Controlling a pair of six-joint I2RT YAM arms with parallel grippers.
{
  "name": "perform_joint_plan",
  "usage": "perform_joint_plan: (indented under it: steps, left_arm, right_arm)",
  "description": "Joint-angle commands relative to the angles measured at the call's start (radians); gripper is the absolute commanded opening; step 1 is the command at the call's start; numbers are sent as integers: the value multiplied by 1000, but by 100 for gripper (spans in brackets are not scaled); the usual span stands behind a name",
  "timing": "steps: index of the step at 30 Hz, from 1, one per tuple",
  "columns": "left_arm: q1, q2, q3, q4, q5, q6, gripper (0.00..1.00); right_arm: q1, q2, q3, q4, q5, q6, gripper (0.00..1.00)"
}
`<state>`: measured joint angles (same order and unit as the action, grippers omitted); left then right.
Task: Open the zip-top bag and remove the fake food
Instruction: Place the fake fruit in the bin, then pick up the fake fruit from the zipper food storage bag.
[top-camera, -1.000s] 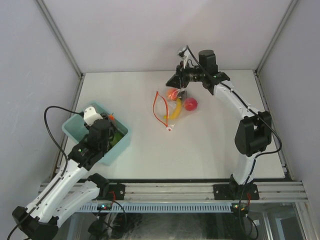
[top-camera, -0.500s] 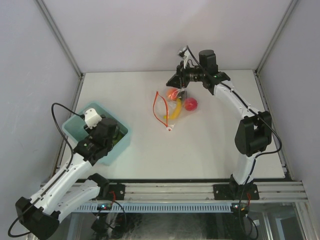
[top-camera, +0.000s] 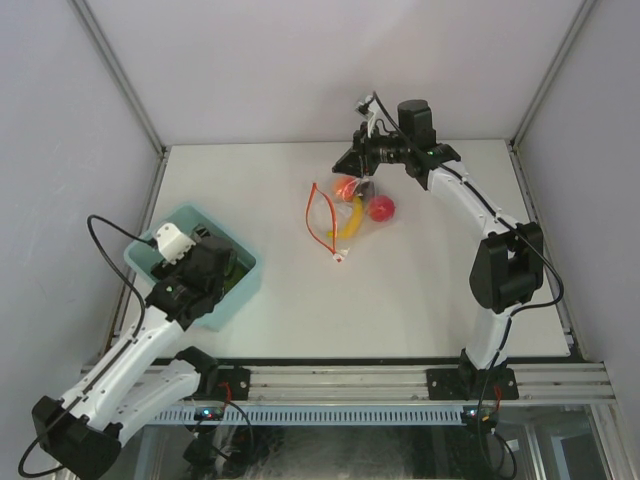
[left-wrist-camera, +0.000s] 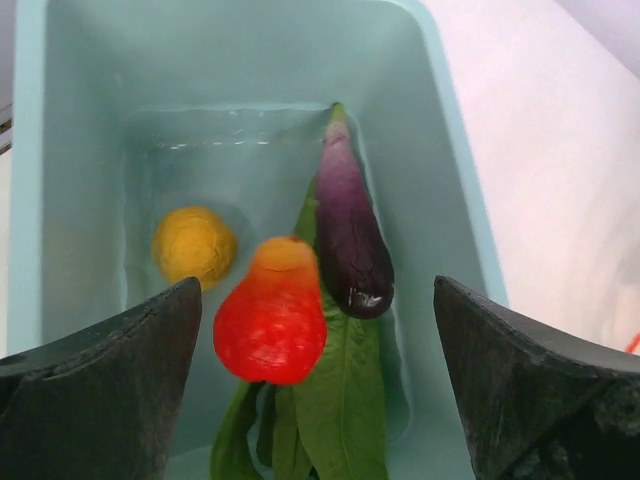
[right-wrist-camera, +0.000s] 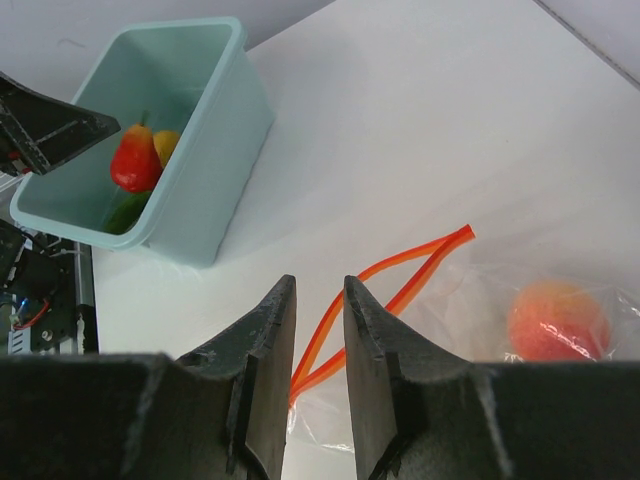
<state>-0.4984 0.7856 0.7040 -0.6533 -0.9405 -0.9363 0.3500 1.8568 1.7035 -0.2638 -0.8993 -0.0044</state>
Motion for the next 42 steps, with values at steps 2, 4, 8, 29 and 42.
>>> perform_joint_plan:
  steps: [2, 4, 8, 29, 42]
  left_arm:
    - [8, 68, 85, -183, -102, -202, 100]
    - [8, 109, 120, -236, -111, -249, 100]
    - [8, 144, 169, -244, -72, -229, 100]
    - [8, 469, 295, 661, 894, 585, 72]
    - [8, 990, 923, 246, 1014, 860, 17]
  right_arm:
    - [0, -34, 19, 14, -4, -18, 26]
    - [0, -34, 19, 14, -4, -19, 26]
    - [-2, -33, 19, 15, 2, -17, 26]
    - [-42, 90, 120, -114, 239, -36, 29]
    - [-41, 165, 234, -312, 504, -78, 30]
